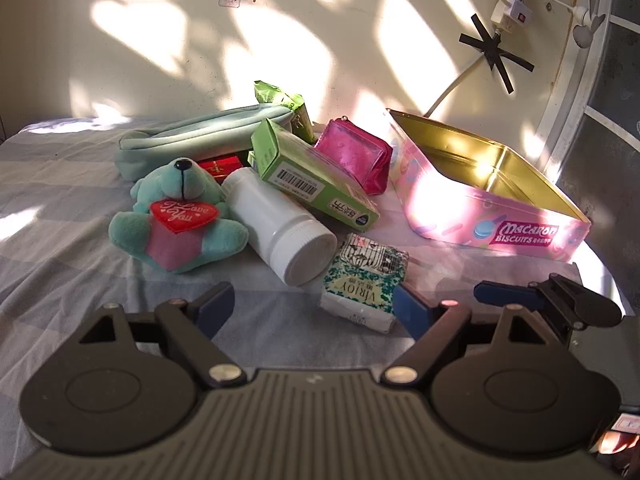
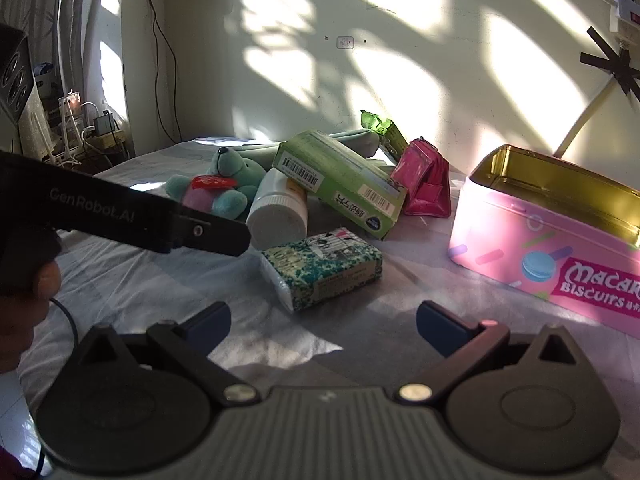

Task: Organize objects
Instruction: 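Reach the right gripper to the floral tissue pack and grasp it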

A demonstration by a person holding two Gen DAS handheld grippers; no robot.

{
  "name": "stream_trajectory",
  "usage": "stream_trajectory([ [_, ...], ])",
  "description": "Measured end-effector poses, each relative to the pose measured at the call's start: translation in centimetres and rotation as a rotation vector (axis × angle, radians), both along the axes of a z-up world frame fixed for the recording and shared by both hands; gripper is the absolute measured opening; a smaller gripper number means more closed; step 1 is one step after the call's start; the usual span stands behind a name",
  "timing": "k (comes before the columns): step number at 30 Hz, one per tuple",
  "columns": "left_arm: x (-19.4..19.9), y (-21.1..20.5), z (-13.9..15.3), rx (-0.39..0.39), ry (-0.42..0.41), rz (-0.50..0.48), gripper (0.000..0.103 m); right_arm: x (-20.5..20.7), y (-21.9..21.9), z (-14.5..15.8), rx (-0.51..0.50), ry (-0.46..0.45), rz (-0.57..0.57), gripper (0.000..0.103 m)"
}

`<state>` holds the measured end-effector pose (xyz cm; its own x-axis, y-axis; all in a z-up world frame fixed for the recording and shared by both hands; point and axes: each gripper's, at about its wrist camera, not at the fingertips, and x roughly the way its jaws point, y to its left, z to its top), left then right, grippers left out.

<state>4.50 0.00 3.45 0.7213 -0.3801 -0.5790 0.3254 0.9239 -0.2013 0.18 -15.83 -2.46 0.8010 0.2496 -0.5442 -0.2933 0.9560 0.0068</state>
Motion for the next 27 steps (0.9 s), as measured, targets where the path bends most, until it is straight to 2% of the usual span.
stream_trajectory([
  [3,0.8,-0.3,0.0,-0.026,0.016,-0.034,0.079,1.2,0.5,0.1,-0.044,-0.002,0.023,0.102],
  [9,2.2,-1.2,-0.8,0.002,0.046,-0.058,0.079,4.0,0.2,0.0,-0.024,0.038,0.025,0.102],
  [13,2.7,-1.4,-1.3,0.029,0.068,-0.029,0.081,5.1,-0.1,-0.4,-0.016,0.057,0.020,0.102],
  [27,3.2,-2.3,-1.8,0.054,0.089,-0.038,0.081,6.3,0.3,-1.3,-0.008,0.100,0.038,0.099],
])
